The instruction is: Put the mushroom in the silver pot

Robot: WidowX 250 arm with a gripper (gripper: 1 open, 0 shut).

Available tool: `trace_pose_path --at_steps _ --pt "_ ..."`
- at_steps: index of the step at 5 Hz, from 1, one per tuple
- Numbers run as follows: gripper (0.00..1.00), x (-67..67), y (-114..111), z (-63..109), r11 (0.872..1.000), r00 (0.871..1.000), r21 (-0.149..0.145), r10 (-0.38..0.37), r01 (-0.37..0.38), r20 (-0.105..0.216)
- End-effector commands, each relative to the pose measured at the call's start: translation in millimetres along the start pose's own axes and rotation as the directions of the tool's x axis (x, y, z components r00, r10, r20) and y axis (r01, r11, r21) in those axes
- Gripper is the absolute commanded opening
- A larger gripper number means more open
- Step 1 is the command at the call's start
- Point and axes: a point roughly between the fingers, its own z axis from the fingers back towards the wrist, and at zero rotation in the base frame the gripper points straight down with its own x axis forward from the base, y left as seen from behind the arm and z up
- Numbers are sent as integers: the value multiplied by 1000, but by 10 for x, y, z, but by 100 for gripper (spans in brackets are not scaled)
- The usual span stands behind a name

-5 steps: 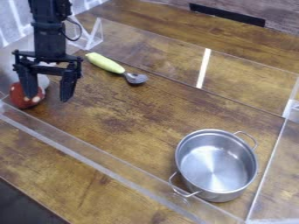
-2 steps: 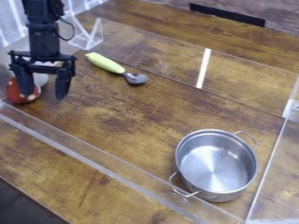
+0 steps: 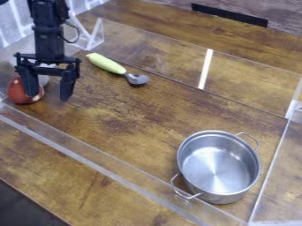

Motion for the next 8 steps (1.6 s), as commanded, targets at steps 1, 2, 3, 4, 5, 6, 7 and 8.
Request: trace_pose_path --at_steps 1,2,3,4,5,6,7,8 --pt "100 115 235 100 999 998 -1 46 -46 53" --pt "100 174 292 76 998 997 -1 55 -55 54" --pt "100 220 346 55 998 996 -3 64 -64 54" --pt "100 256 408 51 997 996 -10 76 -76 54" --pt "100 281 484 58 996 994 -18 92 -92 53" --pt "100 287 536 77 994 993 -25 108 -107 50" --pt "100 278 570 87 992 991 -32 124 -123 47" --pt "100 267 591 90 990 989 -38 140 -138 44"
